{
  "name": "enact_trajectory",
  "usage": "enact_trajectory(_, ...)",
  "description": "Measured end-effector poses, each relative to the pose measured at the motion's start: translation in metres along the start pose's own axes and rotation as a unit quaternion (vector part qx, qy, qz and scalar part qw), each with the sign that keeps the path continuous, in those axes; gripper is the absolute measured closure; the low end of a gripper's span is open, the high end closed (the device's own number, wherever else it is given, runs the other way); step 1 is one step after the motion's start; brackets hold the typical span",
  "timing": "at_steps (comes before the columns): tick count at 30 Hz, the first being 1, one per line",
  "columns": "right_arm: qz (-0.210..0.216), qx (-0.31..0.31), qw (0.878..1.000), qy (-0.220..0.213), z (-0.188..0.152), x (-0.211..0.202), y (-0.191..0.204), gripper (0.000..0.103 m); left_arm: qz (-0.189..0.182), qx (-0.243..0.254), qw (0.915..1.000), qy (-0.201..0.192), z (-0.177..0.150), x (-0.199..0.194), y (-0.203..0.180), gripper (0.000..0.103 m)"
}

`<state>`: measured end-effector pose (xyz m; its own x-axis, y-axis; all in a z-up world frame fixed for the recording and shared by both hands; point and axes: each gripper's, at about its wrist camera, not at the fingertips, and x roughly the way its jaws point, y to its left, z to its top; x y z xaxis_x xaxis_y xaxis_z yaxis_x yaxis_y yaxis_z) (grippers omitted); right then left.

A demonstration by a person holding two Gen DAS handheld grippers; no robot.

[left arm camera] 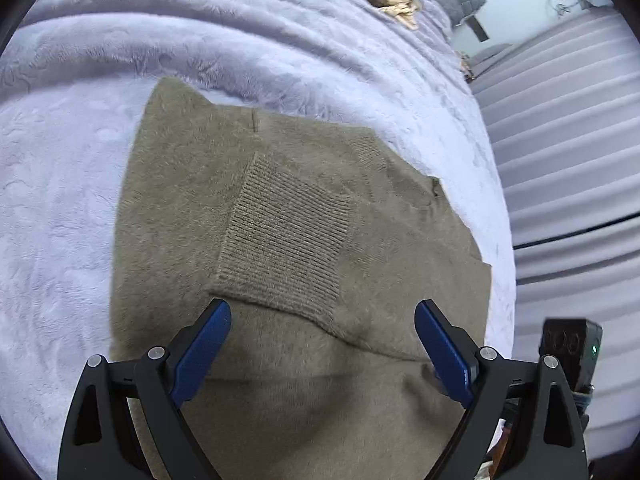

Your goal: Fold small clothes

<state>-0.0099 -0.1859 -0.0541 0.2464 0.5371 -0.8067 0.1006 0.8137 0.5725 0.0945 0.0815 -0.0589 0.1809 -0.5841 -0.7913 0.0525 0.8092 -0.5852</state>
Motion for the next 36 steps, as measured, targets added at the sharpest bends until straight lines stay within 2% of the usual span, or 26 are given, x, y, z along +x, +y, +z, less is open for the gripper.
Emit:
enact_trajectory(4,0.029,0.094,0.995,-0.028,-0.009,-0.024,-0.047,0.062,0.014,-0.028,0.9995,-0.003,0.006,0.01,0.002,0.009)
enact_trajectory(7,0.056,0.173,0.982,-0.054,-0.027,-0.039,-0.081,0.062,0.026,-0.036,0.9989,-0.015,0.013,0.01,0.0,0.01)
enact_trajectory(8,0.064,0.196,0.977,-0.061,-0.033,-0.044,-0.093,0.061,0.033,-0.038,0.9984,-0.024,0.015,0.01,-0.002,0.014)
enact_trajectory(9,0.072,0.224,0.969,-0.07,-0.039,-0.046,-0.105,0.06,0.043,-0.038,0.9978,-0.033,0.016,0.01,-0.003,0.034)
enact_trajectory(10,0.076,0.247,0.963,-0.078,-0.043,-0.048,-0.115,0.06,0.054,-0.034,0.9974,-0.034,0.017,0.011,-0.004,0.05)
enact_trajectory(11,0.083,0.267,0.956,-0.086,-0.047,-0.053,-0.126,0.06,0.066,-0.032,0.9969,-0.028,0.019,0.014,-0.004,0.086)
enact_trajectory(12,0.095,0.294,0.946,-0.101,-0.051,-0.055,-0.139,0.06,0.072,-0.033,0.9967,-0.019,0.019,0.017,-0.003,0.096)
enact_trajectory(14,0.111,0.334,0.927,-0.129,-0.056,-0.059,-0.157,0.06,0.063,-0.035,0.997,-0.029,0.017,0.013,-0.001,0.096)
enact_trajectory(17,0.14,0.391,0.896,-0.161,-0.062,-0.055,-0.177,0.06,0.057,-0.011,0.9972,-0.047,0.012,-0.001,-0.004,0.096)
enact_trajectory(18,0.15,0.399,0.889,-0.166,-0.063,-0.055,-0.182,0.067,0.055,-0.003,0.9972,-0.051,0.009,-0.006,-0.006,0.096)
enact_trajectory(19,0.152,0.401,0.887,-0.172,-0.061,-0.055,-0.184,0.079,0.056,0.001,0.997,-0.053,0.007,-0.01,-0.008,0.096)
enact_trajectory(20,0.147,0.395,0.89,-0.174,-0.059,-0.057,-0.186,0.097,0.057,0.005,0.9969,-0.054,0.004,-0.014,-0.009,0.096)
enact_trajectory(25,0.124,0.294,0.926,-0.2,-0.032,-0.095,-0.175,0.097,0.067,0.032,0.9953,-0.062,-0.01,-0.019,-0.009,0.096)
enact_trajectory(28,0.076,0.247,0.951,-0.167,-0.027,-0.093,-0.173,0.097,0.084,0.028,0.9953,-0.038,-0.016,-0.001,0.004,0.096)
enact_trajectory(30,0.05,0.244,0.96,-0.13,-0.031,-0.077,-0.183,0.097,0.075,0.018,0.9964,-0.034,-0.02,0.004,0.012,0.096)
enact_trajectory(32,0.06,0.255,0.959,-0.109,-0.038,-0.066,-0.192,0.096,0.07,0.004,0.997,-0.031,-0.021,-0.001,0.016,0.093)
enact_trajectory(34,0.075,0.265,0.956,-0.104,-0.045,-0.07,-0.197,0.093,0.105,0.007,0.9942,-0.023,-0.021,-0.007,0.016,0.076)
enact_trajectory(35,0.076,0.265,0.956,-0.1,-0.047,-0.075,-0.197,0.086,0.129,0.015,0.9912,-0.026,-0.021,-0.015,0.016,0.061)
enact_trajectory(36,0.074,0.257,0.959,-0.097,-0.05,-0.082,-0.196,0.077,0.139,0.021,0.9896,-0.031,-0.022,-0.019,0.017,0.041)
